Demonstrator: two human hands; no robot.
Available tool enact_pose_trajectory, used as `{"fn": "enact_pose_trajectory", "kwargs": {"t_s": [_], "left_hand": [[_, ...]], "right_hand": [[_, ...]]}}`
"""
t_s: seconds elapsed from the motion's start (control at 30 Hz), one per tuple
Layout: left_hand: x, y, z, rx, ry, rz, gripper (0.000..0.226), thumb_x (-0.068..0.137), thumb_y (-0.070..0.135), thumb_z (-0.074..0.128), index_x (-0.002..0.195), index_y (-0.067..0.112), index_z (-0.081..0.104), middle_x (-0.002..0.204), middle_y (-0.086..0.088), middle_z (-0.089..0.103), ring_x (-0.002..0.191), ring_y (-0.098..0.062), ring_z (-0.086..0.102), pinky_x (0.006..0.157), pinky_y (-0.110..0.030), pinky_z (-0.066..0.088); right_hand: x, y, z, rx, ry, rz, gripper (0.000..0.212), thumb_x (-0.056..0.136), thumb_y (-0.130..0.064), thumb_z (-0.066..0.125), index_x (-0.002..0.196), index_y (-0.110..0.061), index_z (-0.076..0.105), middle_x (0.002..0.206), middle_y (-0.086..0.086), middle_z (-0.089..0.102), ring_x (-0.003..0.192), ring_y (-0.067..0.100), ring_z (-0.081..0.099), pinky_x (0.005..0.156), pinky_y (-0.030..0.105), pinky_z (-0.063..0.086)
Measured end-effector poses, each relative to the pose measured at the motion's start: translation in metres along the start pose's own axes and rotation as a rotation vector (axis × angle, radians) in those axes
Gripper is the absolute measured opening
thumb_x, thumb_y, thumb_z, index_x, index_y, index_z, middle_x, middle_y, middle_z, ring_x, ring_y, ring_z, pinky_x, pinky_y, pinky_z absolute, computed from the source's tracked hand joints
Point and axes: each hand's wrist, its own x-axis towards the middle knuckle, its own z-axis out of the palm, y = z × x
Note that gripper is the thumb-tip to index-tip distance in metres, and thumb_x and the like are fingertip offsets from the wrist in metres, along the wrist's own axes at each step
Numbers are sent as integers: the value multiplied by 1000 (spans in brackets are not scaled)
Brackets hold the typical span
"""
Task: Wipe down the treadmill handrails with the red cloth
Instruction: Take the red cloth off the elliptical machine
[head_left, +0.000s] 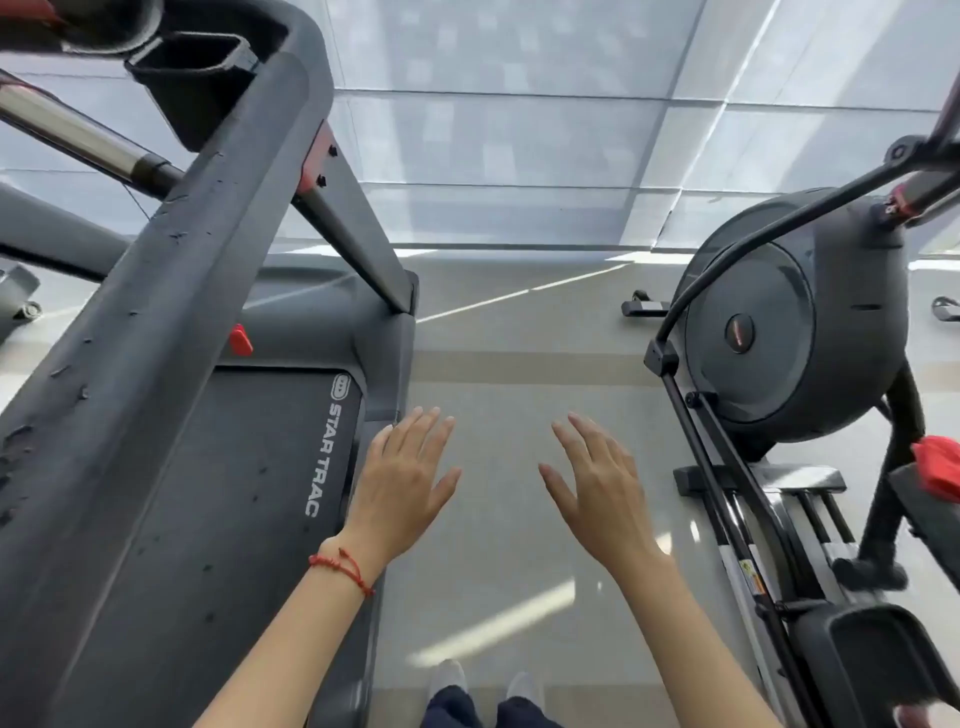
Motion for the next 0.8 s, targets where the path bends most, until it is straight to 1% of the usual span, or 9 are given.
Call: {"fn": "enact_pose_trajectory", "kwargs": {"t_s": [0.17,0.33,0.6,0.8], "left_hand": [[4,12,10,-11,-12,30,50,88,40,36,129,10,40,126,-13,58,120,-27,46,93,-48,46],[6,47,16,-21,-85,55,50,88,40,36,129,10,41,127,-13,57,120,-30,50,94,-48,45],[16,138,45,-41,-221,106,53,88,39,37,124,5,53,124,-14,58,117,-32,53,91,-50,47],[24,213,76,-54,-296,147,55,89,40,35,125,3,54,125,-16,58,118,-34,53,91,-52,48]], "right_hand": [[-9,8,0,2,41,42,47,89,-40,38,123,-11,52,126,13,57,115,30,55,94,41,43],[-28,33,-11,15,53,89,47,89,-40,38,123,-11,52,126,13,57,115,31,55,93,42,44],[-77,112,-36,64,10,196,49,89,-41,36,125,-10,51,128,14,55,118,32,53,95,43,42],[-124,181,-53,66,0,283,49,89,-41,37,125,-10,51,127,15,56,117,32,53,93,45,43]]}}
